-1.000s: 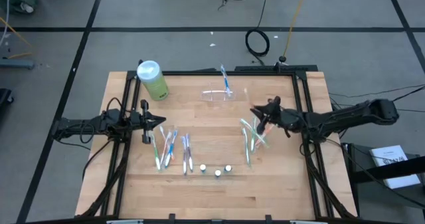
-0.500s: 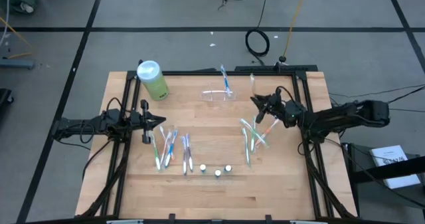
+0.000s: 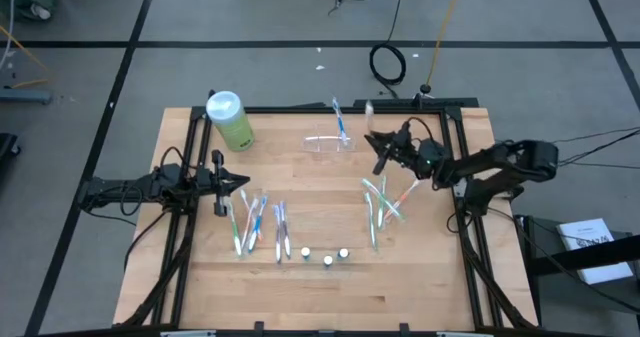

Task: Pick & Place toothbrushing station
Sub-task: Put the orange toothbrush into the transparent organizer

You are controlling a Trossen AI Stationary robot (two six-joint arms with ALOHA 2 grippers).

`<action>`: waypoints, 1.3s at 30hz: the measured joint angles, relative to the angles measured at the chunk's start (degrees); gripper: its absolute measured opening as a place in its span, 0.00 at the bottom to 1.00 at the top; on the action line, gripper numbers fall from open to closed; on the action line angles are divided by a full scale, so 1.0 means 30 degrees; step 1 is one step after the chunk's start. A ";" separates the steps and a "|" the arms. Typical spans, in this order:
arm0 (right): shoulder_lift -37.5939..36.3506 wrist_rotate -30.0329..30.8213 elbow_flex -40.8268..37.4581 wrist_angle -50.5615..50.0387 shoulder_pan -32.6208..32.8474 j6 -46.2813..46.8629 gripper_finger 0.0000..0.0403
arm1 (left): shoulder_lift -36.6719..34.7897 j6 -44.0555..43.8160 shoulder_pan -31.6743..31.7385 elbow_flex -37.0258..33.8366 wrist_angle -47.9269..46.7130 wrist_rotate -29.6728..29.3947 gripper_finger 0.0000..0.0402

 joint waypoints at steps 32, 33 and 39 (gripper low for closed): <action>0.7294 0.0448 0.7592 -0.3829 -0.1982 0.1260 0.11 | 0.0000 0.0000 0.0005 0.0007 0.0007 0.0012 0.06; 0.7294 0.0347 0.7592 -0.3905 -0.2096 0.1414 0.11 | -0.0007 0.0000 0.0005 0.0007 0.0007 0.0012 0.06; 0.7294 0.0187 0.7585 -0.5629 -0.2460 0.1987 0.11 | 0.0000 0.0000 0.0003 0.0007 0.0005 0.0012 0.06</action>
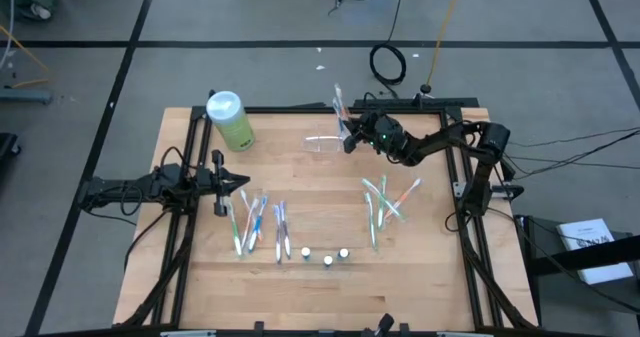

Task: Pick & Place toothbrushing station
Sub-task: Put the orange toothbrush into the transparent organizer

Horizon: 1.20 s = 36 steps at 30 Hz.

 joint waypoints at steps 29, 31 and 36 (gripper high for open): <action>-0.0044 0.0884 -0.0007 -0.1982 0.0685 0.1845 0.11 | 0.0000 0.0000 0.0002 0.0000 -0.0005 -0.0007 0.06; -0.0044 0.1040 0.0007 -0.2102 0.0685 0.1847 0.11 | 0.0000 0.0000 -0.0004 0.0000 0.0002 -0.0007 0.06; -0.0044 0.1041 0.0007 -0.2129 0.0685 0.1847 0.11 | -0.0005 0.0000 0.0000 0.0000 -0.0002 -0.0007 0.06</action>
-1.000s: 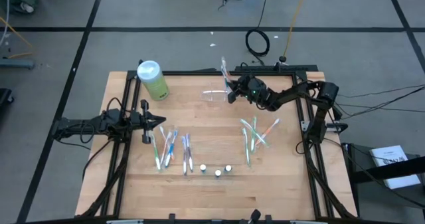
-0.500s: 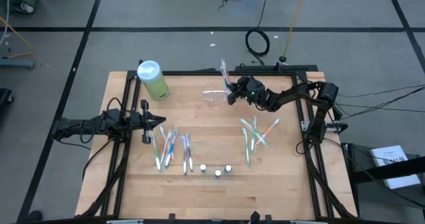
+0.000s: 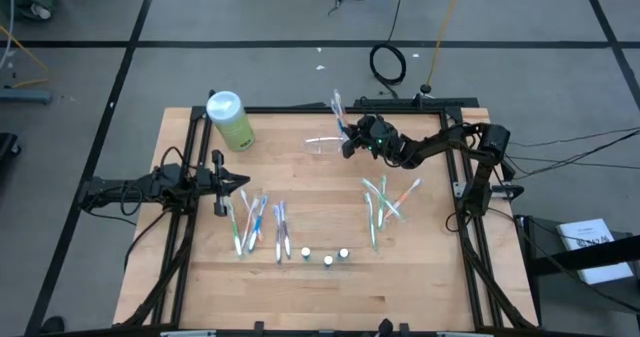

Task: Pick & Place toothbrushing station
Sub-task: Put the orange toothbrush into the transparent organizer

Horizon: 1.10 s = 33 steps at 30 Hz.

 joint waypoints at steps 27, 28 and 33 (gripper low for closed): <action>0.0080 0.0014 -0.0058 0.0906 0.0022 -0.0632 0.38 | -0.0001 0.0000 0.0002 0.0000 -0.0001 0.0000 0.06; 0.0080 0.0014 -0.0058 0.1043 0.0022 -0.0648 0.38 | 0.0005 0.0000 0.0002 0.0000 -0.0003 0.0000 0.06; 0.0074 -0.0014 -0.0058 0.2071 0.0204 -0.1164 0.38 | 0.0005 0.0000 -0.0005 0.0000 0.0001 -0.0003 0.06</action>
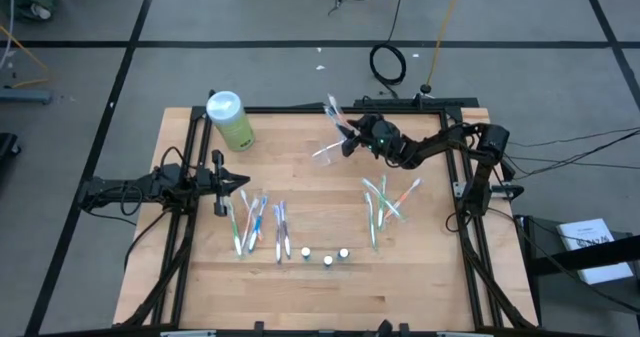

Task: Pick & Place toothbrushing station
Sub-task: Put the orange toothbrush into the transparent organizer

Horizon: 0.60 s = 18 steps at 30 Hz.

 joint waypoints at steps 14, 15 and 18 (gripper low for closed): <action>-0.2348 0.0115 0.0007 -0.0104 0.0523 -0.2538 0.37 | -0.0002 0.0000 0.0000 0.0000 -0.0003 -0.0004 0.06; -0.2469 0.0108 0.0007 -0.0062 0.0410 -0.2708 0.37 | 0.0000 0.0000 0.0005 0.0000 -0.0001 -0.0004 0.06; -0.2624 0.0030 0.0157 -0.0353 -0.0333 -0.3131 0.37 | -0.0003 0.0000 0.0003 0.0000 -0.0003 -0.0004 0.06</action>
